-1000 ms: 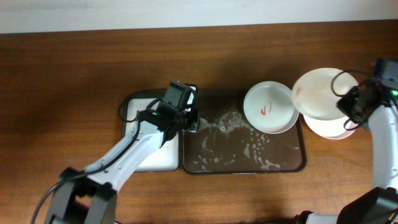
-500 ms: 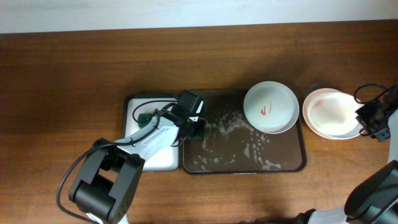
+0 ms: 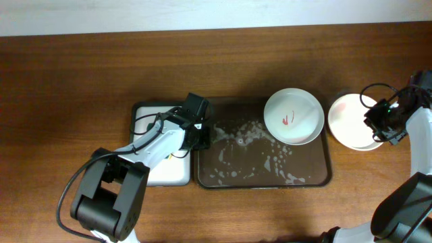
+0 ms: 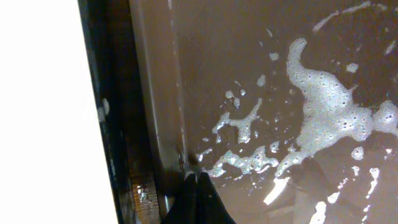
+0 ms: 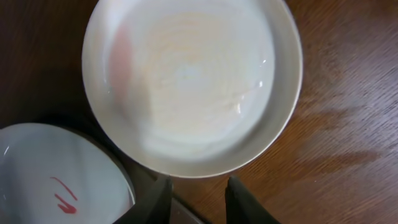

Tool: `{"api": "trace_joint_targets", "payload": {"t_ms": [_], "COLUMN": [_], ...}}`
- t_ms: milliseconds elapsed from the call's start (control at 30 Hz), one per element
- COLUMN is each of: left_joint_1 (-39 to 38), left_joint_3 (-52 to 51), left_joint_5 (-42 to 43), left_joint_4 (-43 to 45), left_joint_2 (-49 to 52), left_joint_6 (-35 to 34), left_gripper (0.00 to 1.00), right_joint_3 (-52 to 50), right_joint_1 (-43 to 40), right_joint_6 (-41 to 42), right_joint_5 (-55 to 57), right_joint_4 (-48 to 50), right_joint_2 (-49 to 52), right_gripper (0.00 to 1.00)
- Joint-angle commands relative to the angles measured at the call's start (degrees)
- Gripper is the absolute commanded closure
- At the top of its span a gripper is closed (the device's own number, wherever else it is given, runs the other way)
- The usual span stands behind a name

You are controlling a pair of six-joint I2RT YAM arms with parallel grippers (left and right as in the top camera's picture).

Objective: Clean dirty plates on tray and stack at the side
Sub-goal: 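Lift the pale plate with right gripper and stack it on the pink plate, then grasp the white plate with red marks on the tray with right gripper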

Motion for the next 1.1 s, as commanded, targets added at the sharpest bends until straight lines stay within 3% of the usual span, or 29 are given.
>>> {"api": "trace_joint_targets", "payload": {"t_ms": [0,367,633,700,933,1067], "left_joint_1": [2.05,7.15,7.15,7.13,7.15,7.15], "left_joint_3": [-1.53,-1.53,-1.51,-1.44,-1.22,-1.27], "left_joint_5": [-5.09,-6.19,-7.15,-5.29,-5.46,-5.73], "left_joint_4": [-1.51,-2.21,-3.26,-3.28,-3.26,-5.90], "left_joint_2": [1.88,1.86,1.60,-0.28,-15.45,-16.79], "left_joint_6": [-0.55,-1.42,-3.98,-3.96,-3.96,-3.93], "left_gripper": [1.00,1.00,1.00,1.00,1.00,1.00], "right_joint_3": [1.11,1.11,1.03,1.03,1.01,0.94], "right_joint_1": [2.29,10.56,18.38,19.19,19.52,20.83], "right_joint_6": [-2.10,-4.44,-8.11,-8.09,-8.13,-9.79], "right_joint_5": [-0.39,-0.26,-0.22,-0.24,-2.01,-4.79], "right_joint_4": [-0.59,-1.95,-1.68,-1.68,-2.75,-2.80], "right_joint_2": [0.74,0.74,1.92,2.29,4.44,8.04], "right_gripper": [0.70,0.69,0.62,0.56,0.57,0.57]}}
